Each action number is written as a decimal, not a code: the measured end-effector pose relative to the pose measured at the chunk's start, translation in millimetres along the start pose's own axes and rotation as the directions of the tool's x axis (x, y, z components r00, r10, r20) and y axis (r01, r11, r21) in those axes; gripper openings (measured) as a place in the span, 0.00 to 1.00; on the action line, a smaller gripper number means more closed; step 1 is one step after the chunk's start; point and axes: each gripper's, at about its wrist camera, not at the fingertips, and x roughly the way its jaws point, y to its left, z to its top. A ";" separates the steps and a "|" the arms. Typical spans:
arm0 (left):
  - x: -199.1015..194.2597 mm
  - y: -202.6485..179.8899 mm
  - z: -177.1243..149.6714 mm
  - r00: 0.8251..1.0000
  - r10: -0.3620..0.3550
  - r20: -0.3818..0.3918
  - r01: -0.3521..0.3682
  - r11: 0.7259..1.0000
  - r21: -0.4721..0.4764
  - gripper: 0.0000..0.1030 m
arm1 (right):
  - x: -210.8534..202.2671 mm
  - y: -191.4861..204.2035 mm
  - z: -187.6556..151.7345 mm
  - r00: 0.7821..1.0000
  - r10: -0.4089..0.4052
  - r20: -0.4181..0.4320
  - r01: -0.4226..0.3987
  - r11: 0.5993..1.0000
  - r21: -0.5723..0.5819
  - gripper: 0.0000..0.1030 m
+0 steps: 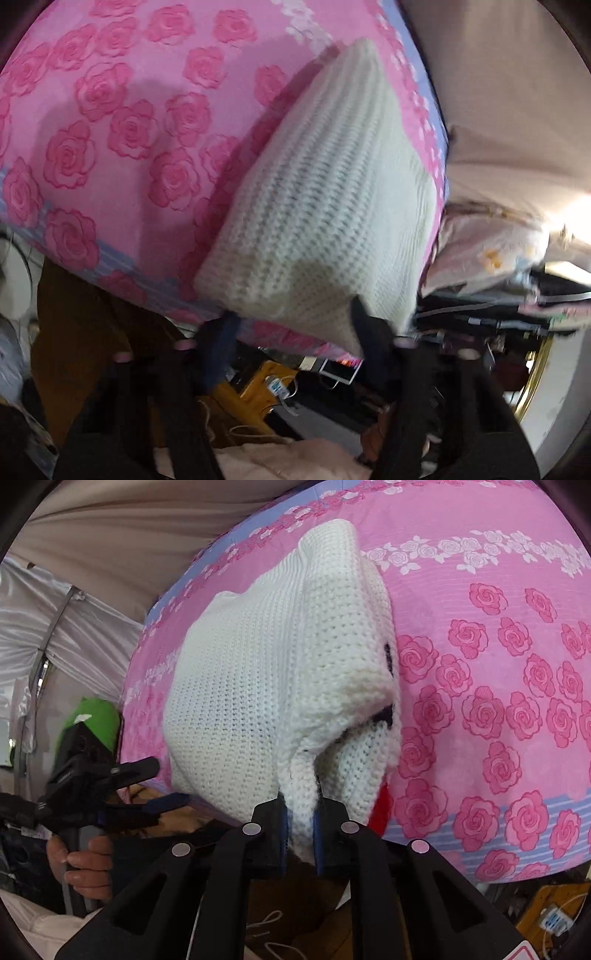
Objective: Fold small clothes
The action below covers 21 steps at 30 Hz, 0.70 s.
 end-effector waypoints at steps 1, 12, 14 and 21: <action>-5.9 0.7 1.0 0.999 0.021 0.031 -0.021 1.000 0.000 0.08 | -4.3 5.6 1.9 0.999 0.038 0.018 -0.038 0.999 0.017 0.11; -14.3 -17.3 -14.2 0.958 0.264 0.108 -0.283 0.931 0.233 0.11 | -3.4 -15.2 -12.9 0.994 -0.105 0.034 0.103 0.993 0.062 0.11; -30.2 -42.2 -24.5 0.942 0.285 0.174 -0.330 0.880 0.342 0.09 | -21.7 -9.3 -12.1 0.988 -0.136 0.072 0.133 0.990 0.049 0.37; -37.2 -128.3 -19.8 0.910 0.215 0.353 -0.384 0.755 0.531 0.39 | -70.3 22.9 22.1 0.963 -0.157 0.221 0.170 0.985 -0.040 0.37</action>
